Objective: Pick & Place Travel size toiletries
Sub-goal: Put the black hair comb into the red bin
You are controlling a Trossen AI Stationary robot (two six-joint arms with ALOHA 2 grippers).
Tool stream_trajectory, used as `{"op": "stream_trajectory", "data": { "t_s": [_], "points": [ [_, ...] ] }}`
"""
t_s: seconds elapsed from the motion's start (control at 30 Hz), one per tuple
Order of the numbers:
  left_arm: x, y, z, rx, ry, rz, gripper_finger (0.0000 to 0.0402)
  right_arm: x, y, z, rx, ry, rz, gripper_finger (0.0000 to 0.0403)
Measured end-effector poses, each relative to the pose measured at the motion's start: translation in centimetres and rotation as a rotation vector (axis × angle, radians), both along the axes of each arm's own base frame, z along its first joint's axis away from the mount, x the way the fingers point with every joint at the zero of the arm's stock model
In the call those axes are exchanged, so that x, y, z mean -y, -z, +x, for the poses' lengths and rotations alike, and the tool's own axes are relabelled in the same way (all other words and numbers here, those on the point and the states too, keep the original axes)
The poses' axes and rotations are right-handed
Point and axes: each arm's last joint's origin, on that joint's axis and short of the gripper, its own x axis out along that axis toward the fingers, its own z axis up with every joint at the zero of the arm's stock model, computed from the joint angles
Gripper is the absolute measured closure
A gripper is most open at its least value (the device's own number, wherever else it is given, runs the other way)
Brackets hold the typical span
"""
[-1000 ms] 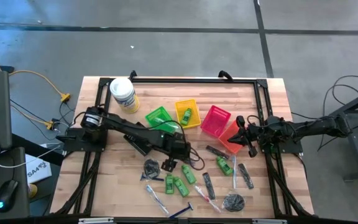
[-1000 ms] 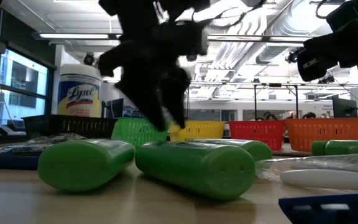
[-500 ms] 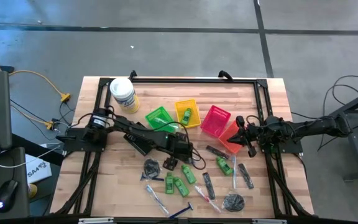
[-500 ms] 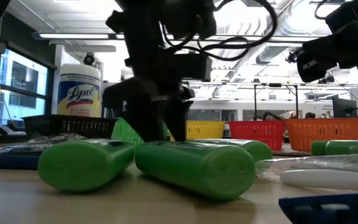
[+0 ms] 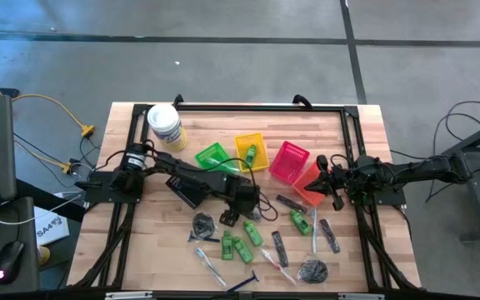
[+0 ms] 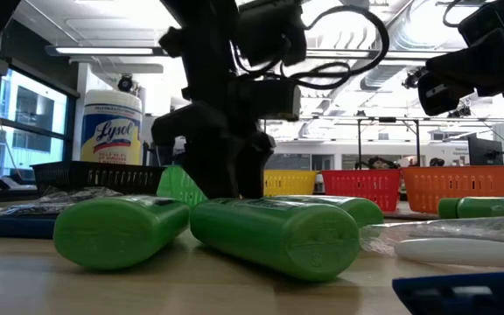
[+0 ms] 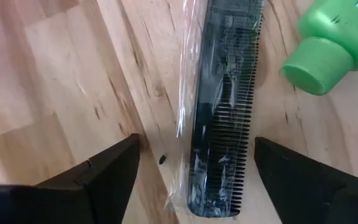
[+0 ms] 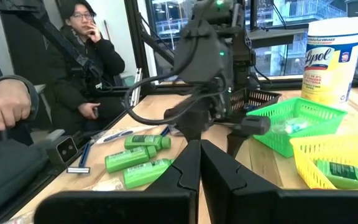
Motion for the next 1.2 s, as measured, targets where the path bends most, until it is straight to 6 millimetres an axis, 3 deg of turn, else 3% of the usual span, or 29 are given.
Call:
{"op": "stream_trajectory", "data": {
  "t_s": [0.3, 0.5, 0.9, 1.2],
  "points": [
    [-0.8, 0.0, 0.2, 0.004, -0.022, -0.009, 0.014, 0.0, 0.0, 0.0, 0.0, 0.0, 0.0, 0.0399],
    [-0.8, 1.6, 0.3, -0.039, -0.016, 0.001, 0.0162, 0.0, 0.0, 0.0, 0.0, 0.0, 0.0, 0.0399],
    [-0.8, 1.6, 0.2, -0.047, 0.016, 0.013, 0.0315, 0.0, 0.0, 0.0, 0.0, 0.0, 0.0, 0.0399],
    [-1.0, 1.6, 0.2, -0.041, 0.011, 0.088, 0.0389, 0.0, 0.0, 0.0, 0.0, 0.0, 0.0, 0.0399]
  ]
}}
